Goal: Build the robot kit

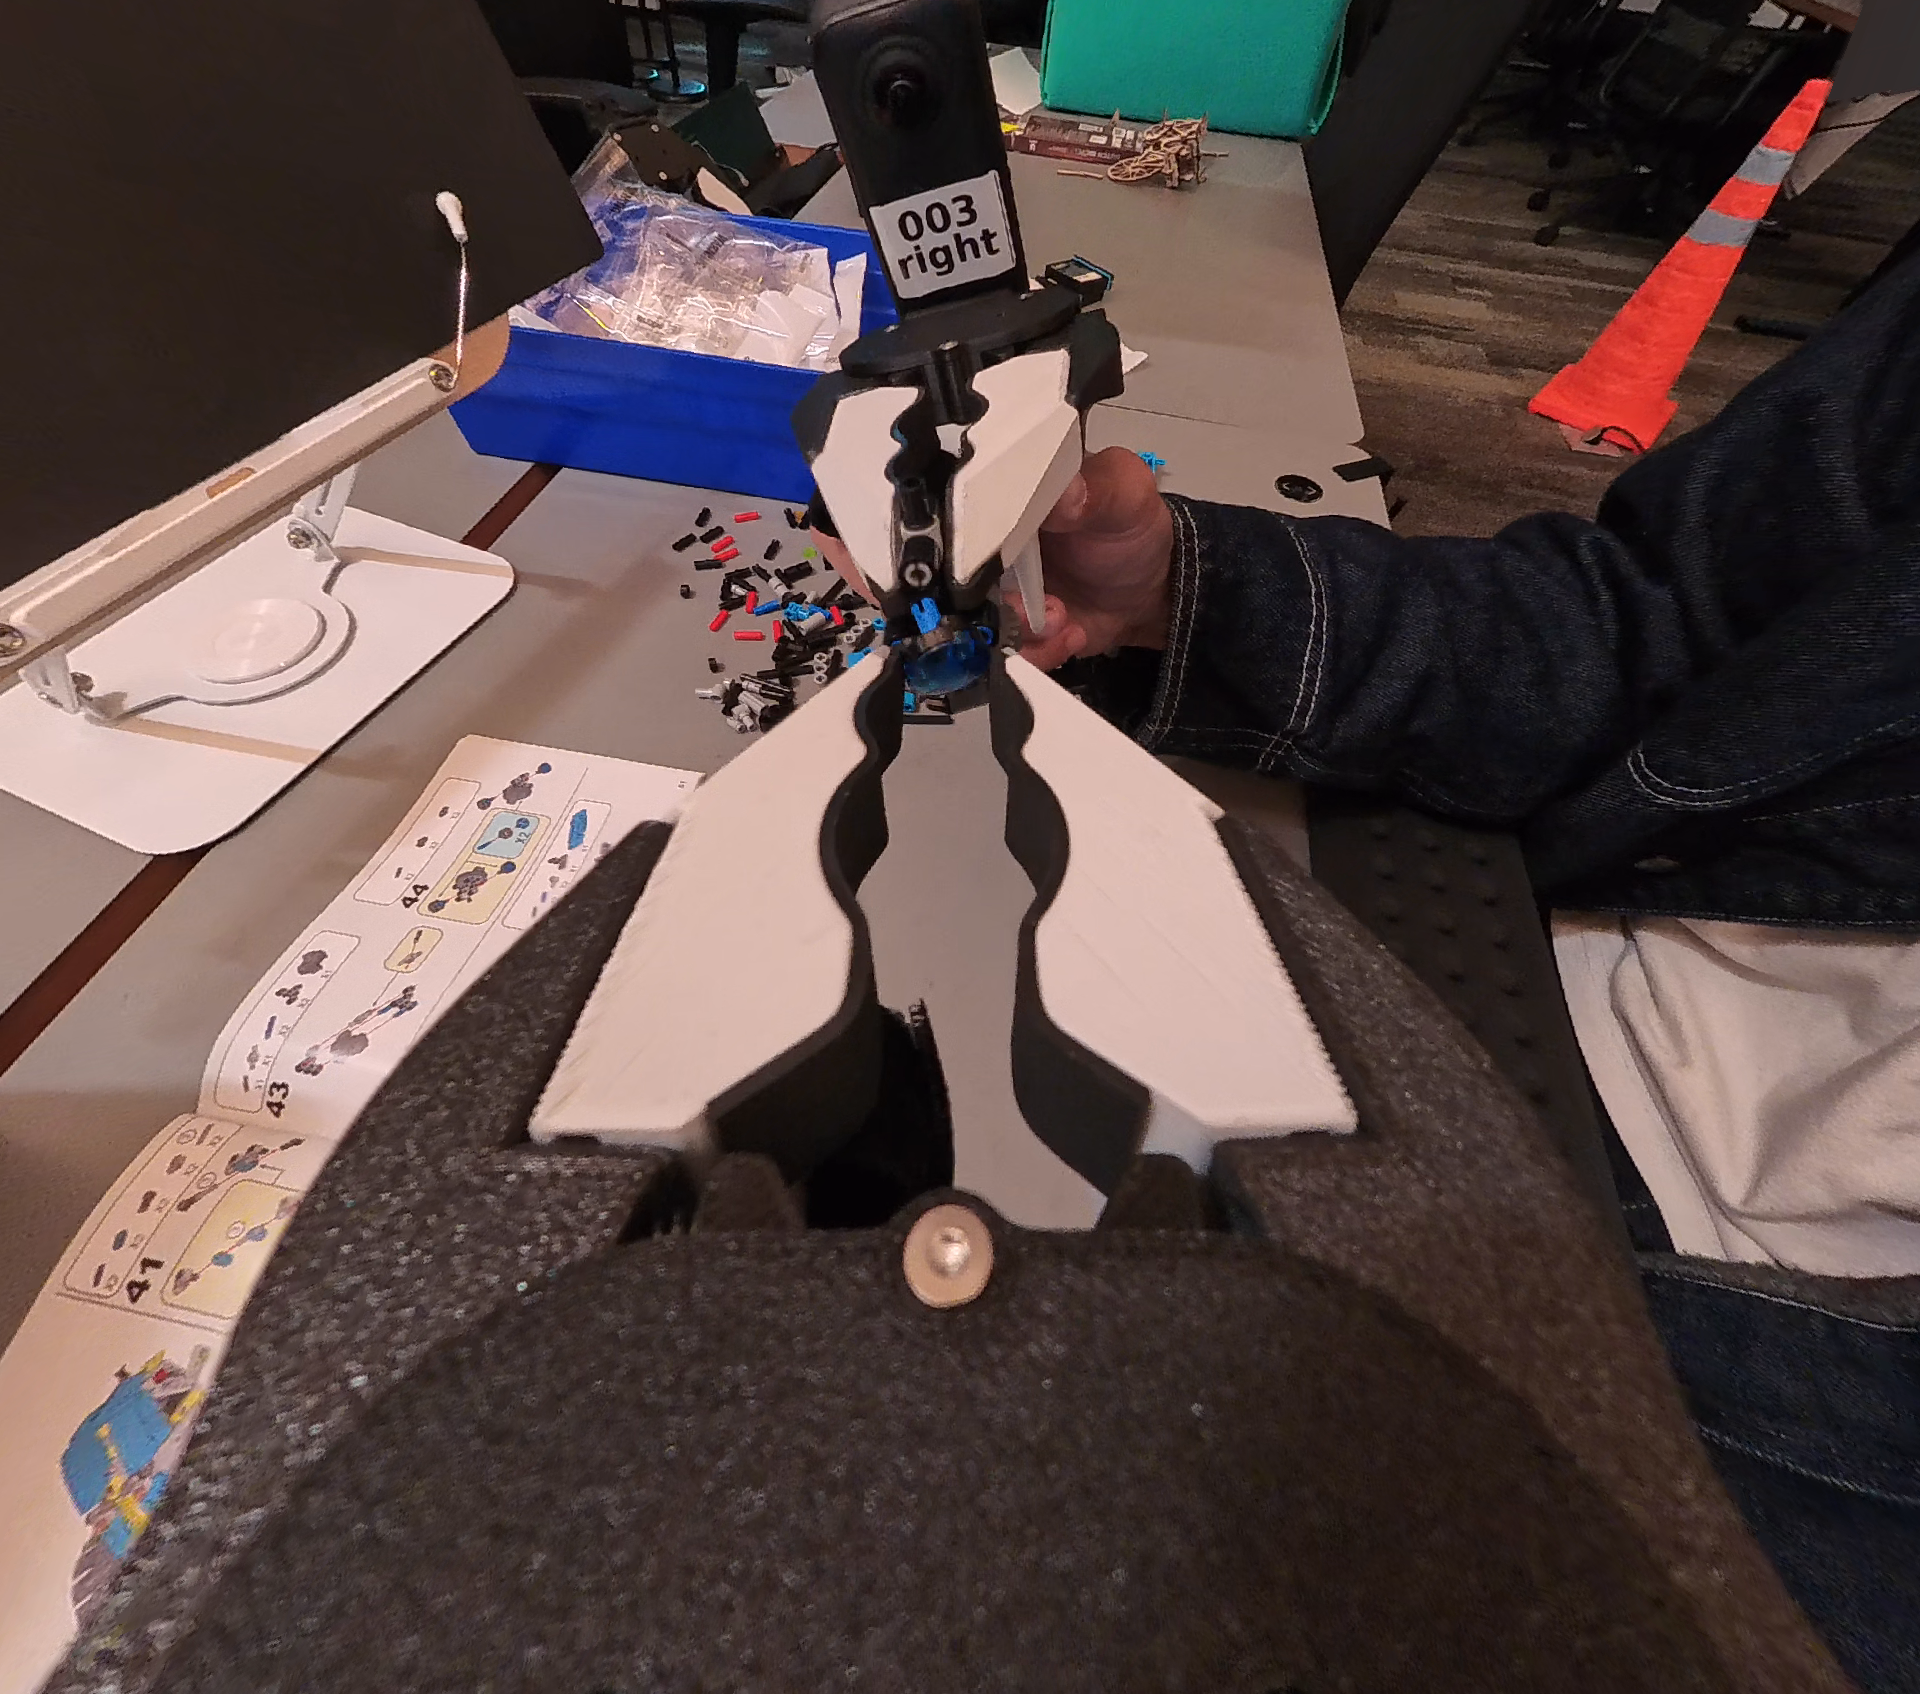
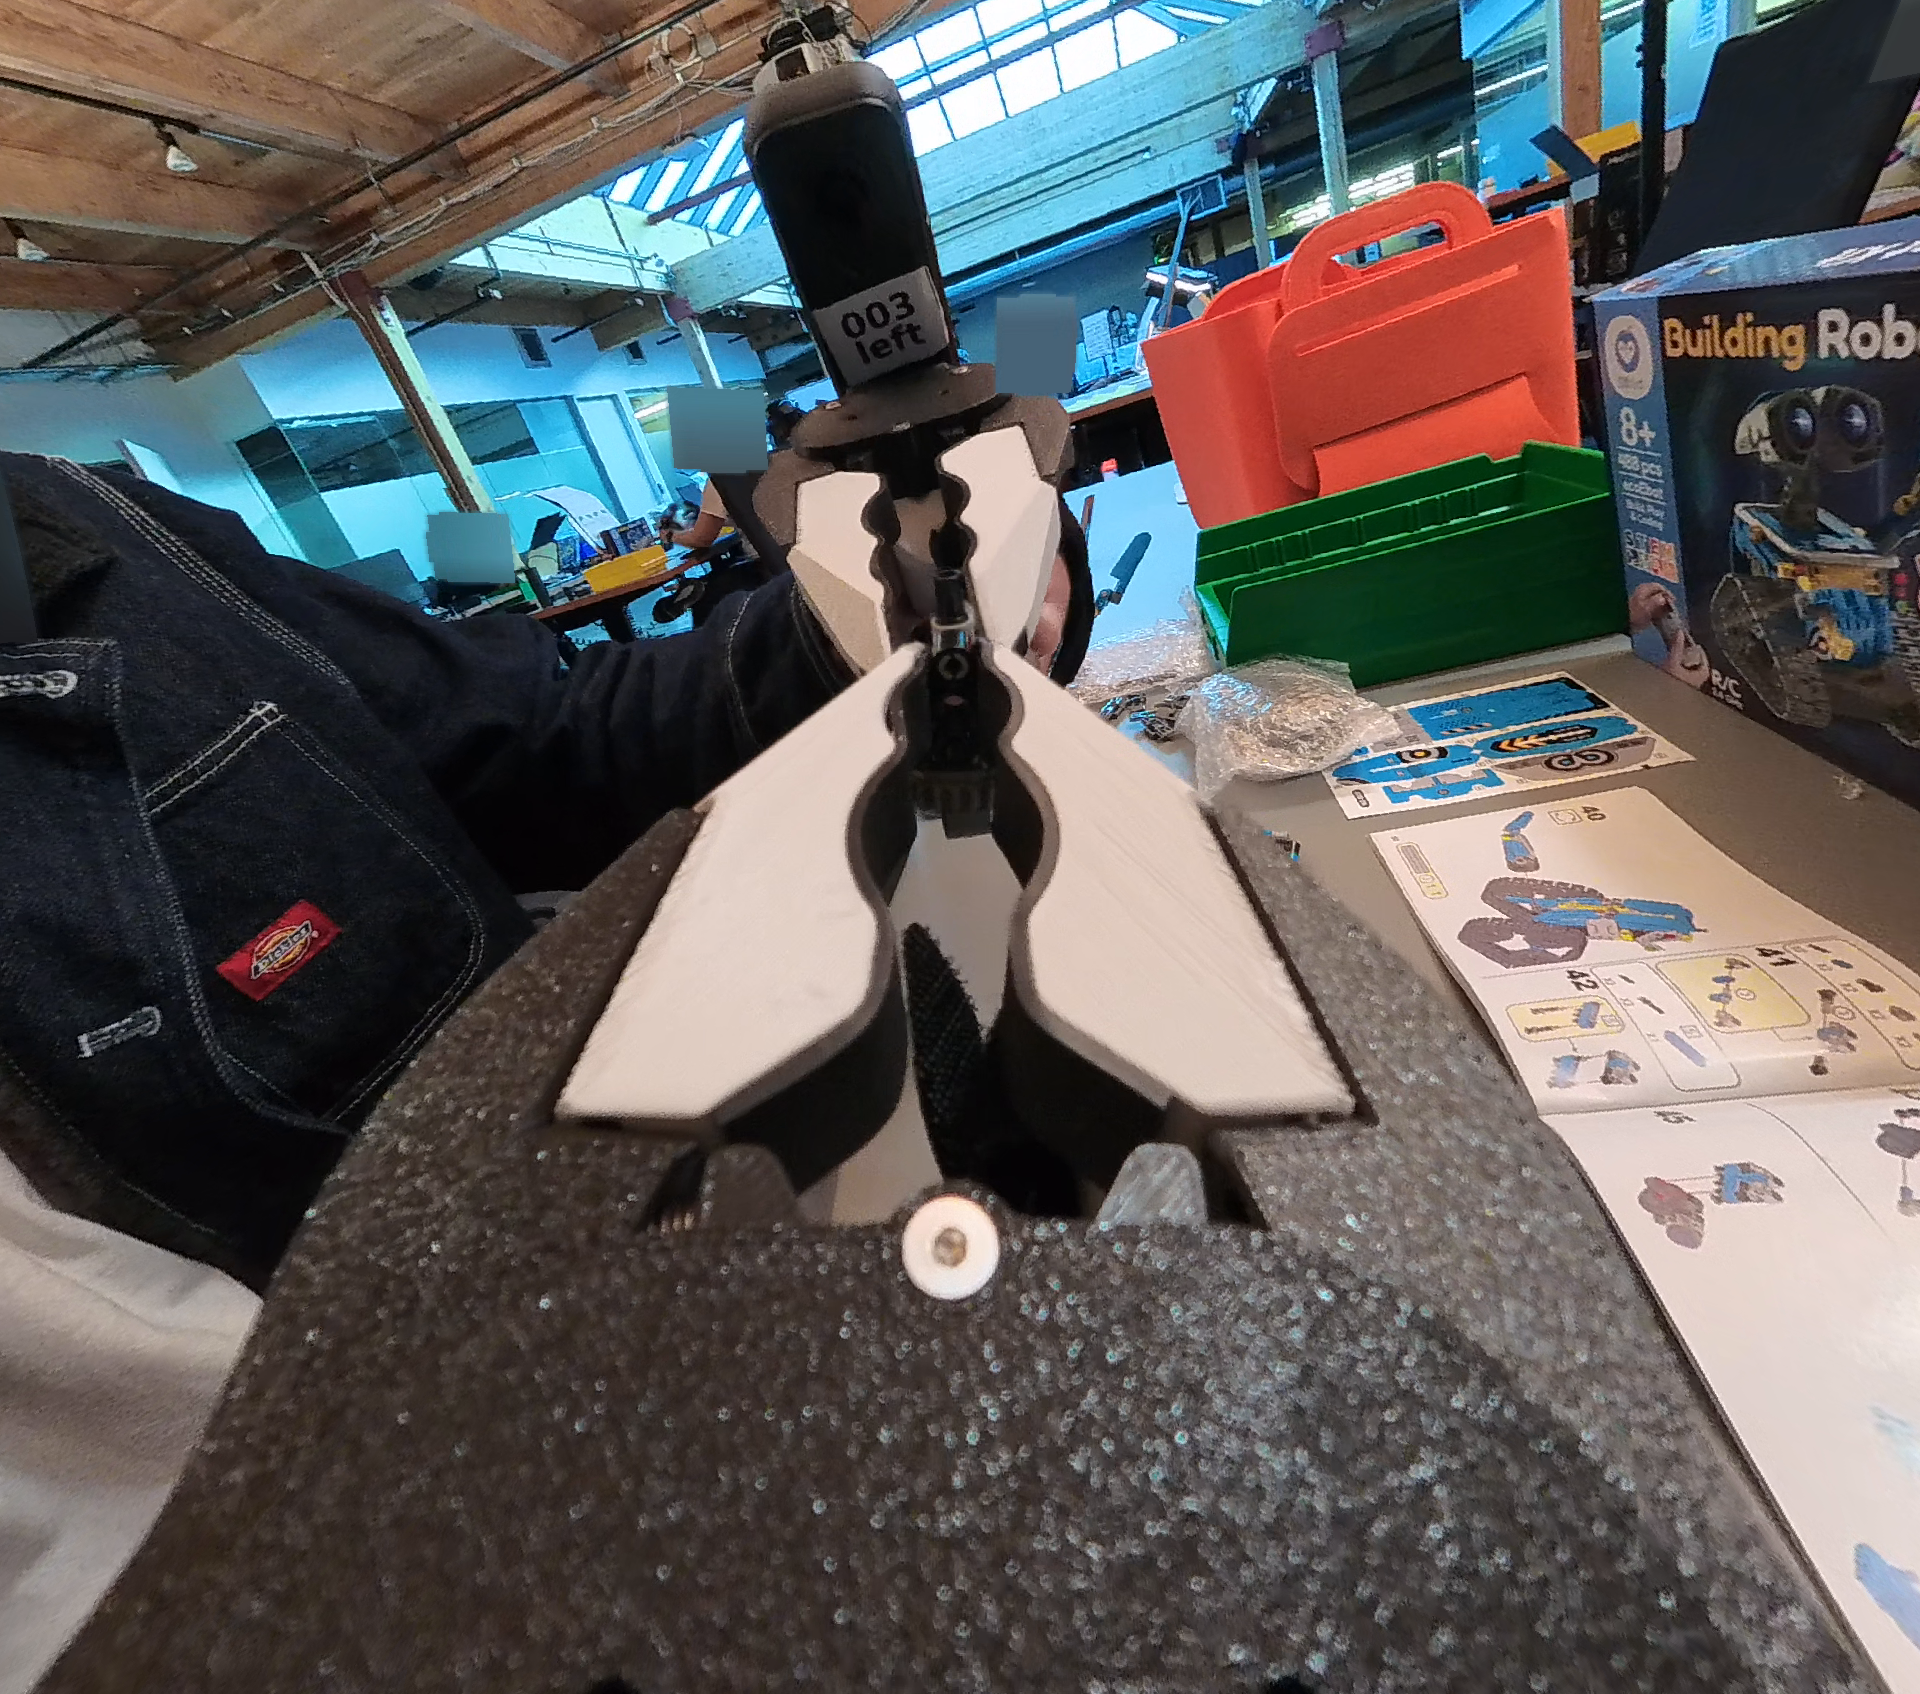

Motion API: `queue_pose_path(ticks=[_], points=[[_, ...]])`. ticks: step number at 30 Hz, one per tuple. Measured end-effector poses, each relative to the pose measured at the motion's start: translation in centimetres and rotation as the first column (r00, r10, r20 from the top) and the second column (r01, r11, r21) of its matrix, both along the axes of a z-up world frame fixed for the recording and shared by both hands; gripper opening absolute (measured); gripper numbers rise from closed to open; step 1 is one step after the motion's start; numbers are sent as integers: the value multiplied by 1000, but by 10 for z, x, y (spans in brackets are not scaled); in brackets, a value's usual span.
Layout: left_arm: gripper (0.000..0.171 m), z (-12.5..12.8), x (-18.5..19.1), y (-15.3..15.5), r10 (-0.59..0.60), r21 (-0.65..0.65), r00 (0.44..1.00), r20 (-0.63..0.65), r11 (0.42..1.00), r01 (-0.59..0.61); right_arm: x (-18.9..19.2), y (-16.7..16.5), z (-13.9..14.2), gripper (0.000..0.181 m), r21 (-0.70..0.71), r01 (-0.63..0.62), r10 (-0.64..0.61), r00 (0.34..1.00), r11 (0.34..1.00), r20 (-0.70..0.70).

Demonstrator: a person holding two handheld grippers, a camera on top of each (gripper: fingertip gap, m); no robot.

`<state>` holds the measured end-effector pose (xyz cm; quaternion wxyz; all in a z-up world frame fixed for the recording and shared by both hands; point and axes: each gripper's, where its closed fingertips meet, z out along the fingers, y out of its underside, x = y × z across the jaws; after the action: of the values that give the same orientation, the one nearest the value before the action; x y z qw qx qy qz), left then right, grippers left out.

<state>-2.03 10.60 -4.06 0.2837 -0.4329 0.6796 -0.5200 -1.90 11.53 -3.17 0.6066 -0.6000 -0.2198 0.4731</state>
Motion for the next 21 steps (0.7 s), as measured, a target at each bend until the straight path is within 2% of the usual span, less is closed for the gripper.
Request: queue_pose_path(ticks=[4, 12, 21], points=[[15, 2, 2, 7, 36, 9, 999, 19, 999, -36, 1, 1, -2, 7, -7, 3, -3, 1000, 1000, 10], [15, -2, -8, -9, -73, -21, 997, -19, 997, 72, -5, -4, 0, 7, 4, -39, 39, 999, 999, -3], [14, -3, -14, -11, -118, -45, 991, -62, 992, 115, -13, -10, -3, 7, -11, -101, 101, 995, 995, 10]])
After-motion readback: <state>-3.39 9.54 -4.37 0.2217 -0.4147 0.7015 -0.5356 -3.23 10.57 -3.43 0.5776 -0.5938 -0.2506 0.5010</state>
